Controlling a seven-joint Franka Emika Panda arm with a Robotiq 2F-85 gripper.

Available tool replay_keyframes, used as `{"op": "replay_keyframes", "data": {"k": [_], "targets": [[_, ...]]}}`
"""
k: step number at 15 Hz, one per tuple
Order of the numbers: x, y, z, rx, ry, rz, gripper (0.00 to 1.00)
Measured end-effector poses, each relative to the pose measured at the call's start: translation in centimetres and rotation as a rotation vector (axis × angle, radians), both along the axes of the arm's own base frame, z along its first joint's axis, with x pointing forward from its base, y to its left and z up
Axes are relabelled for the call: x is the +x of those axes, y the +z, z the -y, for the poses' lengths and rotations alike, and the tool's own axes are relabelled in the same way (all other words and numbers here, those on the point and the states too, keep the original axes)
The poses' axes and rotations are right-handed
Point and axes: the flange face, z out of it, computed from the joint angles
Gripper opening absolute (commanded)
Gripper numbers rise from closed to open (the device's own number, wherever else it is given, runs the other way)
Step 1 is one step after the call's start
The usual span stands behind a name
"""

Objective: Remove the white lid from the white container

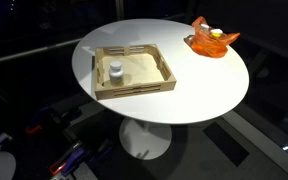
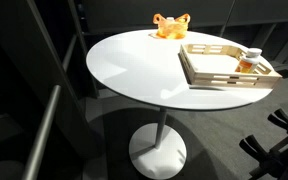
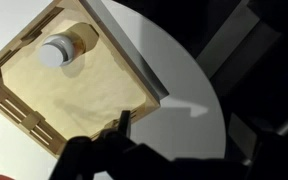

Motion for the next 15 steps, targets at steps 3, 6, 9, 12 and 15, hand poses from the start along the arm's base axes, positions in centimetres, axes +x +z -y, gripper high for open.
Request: {"op": "replay_keyframes", "data": {"k": [3, 6, 9, 12, 15], "targets": [[0.0, 0.1, 0.0, 0.0, 0.0, 0.002, 1.0], [0.0, 0.1, 0.0, 0.0, 0.0, 0.002, 1.0], [0.1, -0.1, 0.0, -0.001, -0.004, -0.002, 1.0], [0.5, 0.2, 0.4, -0.005, -0.024, 0.002, 1.0], [1.7, 0.8, 1.3, -0.016, -0.058, 0.014, 1.0]]}}
